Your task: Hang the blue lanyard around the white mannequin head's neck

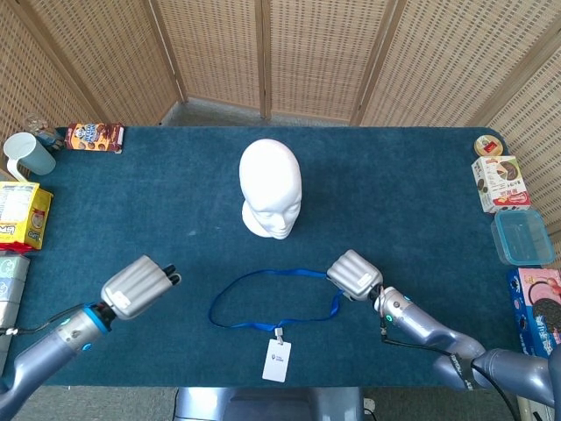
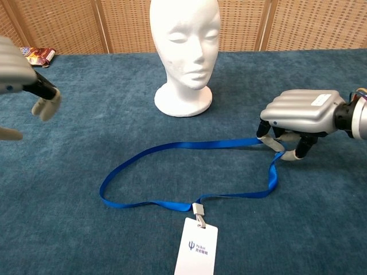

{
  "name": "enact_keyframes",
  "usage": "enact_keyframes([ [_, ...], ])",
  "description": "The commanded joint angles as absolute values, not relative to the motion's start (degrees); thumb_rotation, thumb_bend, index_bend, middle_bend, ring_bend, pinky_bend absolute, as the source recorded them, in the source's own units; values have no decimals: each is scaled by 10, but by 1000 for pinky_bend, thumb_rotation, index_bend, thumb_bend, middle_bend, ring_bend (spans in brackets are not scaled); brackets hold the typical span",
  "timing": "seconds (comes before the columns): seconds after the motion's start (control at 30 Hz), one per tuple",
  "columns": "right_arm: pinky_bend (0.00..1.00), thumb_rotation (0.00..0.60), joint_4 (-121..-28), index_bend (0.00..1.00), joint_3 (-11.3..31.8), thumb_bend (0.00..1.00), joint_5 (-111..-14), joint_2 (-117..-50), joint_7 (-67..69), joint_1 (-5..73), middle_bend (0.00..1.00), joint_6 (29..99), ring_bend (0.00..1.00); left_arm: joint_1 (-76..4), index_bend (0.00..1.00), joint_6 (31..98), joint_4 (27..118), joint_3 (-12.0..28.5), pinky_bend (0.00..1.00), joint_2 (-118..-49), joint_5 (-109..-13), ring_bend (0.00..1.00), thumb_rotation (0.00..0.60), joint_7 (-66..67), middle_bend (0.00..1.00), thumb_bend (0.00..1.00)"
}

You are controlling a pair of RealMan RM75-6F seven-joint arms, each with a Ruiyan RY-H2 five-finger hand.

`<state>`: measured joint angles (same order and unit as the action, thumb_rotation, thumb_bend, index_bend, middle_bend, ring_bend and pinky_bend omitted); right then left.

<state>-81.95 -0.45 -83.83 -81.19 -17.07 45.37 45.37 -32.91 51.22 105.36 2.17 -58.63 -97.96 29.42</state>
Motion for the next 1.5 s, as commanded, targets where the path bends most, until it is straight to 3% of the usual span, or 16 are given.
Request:
enact_keyframes([
  [0.03,1000,600,-819,652,-4,461,-837,-812,-171,453,969,454,1000,-353,480,483,1042,20,918,-603,-983,1000,598,303,1000,227],
  [0.53,1000,600,-814,655,-4,461,-827,-815,-174,448,969,453,1000,-403,475,426,1009,8,964,-668,-969,1000,598,321,1000,288],
  [0.83,1000,600,-805,656,-3,461,-825,-820,-167,447,969,451,1000,-418,470,414,993,2,1000,-696,-955,1000,598,344,1000,381],
  [1.5,1000,600,-786,660,-3,461,-820,-831,-154,448,969,443,1000,-435,422,408,954,-12,1000,-747,-925,1000,598,352,1000,286],
])
